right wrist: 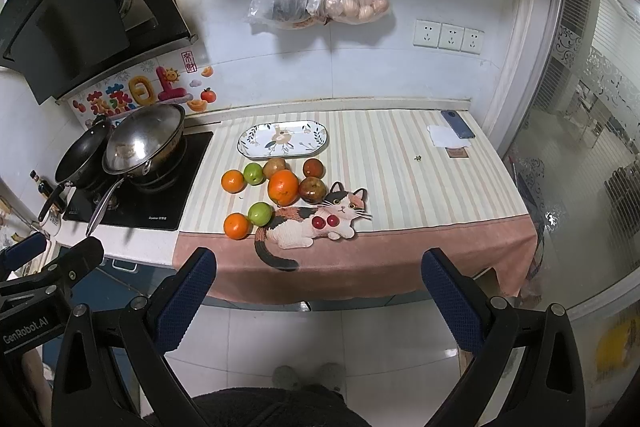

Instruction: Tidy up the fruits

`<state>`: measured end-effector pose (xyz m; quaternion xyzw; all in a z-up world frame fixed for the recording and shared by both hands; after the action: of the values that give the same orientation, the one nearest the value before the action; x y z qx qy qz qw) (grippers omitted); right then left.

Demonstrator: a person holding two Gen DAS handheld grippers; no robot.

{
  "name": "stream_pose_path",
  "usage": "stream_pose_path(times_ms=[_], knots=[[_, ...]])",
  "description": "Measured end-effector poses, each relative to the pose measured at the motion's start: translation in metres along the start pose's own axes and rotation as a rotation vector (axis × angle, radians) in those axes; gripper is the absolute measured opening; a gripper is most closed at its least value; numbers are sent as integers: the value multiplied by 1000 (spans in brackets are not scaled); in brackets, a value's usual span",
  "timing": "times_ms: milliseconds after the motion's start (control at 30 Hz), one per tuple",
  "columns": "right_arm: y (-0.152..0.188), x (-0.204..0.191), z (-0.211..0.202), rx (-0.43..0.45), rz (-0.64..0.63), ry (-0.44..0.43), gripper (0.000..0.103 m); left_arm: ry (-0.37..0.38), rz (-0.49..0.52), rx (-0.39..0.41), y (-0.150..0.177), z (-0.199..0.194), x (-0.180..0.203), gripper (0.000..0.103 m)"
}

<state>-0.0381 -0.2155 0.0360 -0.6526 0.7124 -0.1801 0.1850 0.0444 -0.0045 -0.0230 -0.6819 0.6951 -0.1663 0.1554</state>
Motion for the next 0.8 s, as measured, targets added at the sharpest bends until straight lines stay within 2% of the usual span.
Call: stream_pose_path(times_ms=[200, 367, 467, 667, 800], knots=[[-1, -2, 3, 2, 10, -1, 103, 1, -6, 15, -8, 3, -1, 103], [-23, -12, 18, 103, 45, -12, 103, -44, -52, 82, -26, 16, -17, 103], [-35, -16, 35, 120, 68, -24, 103, -65, -67, 97, -40, 35, -35, 103], [-53, -30, 101, 37, 119, -117, 103, -98, -73, 49, -70, 95, -63, 103], [-68, -36, 168, -76, 139, -146, 103, -115, -88, -62, -90, 152, -77, 103]])
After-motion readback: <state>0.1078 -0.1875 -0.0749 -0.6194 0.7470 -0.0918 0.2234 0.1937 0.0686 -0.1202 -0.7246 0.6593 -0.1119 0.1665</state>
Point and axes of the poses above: each gripper's, at about its wrist camera, not at the fingertips, and z roughly the way its jaws point, x to its right, y to its underside, the point moved 5 cm from there along z, roughly the way its jaws point, and after that the axes turned 10 degrees about -x, right-handed, at the moved point
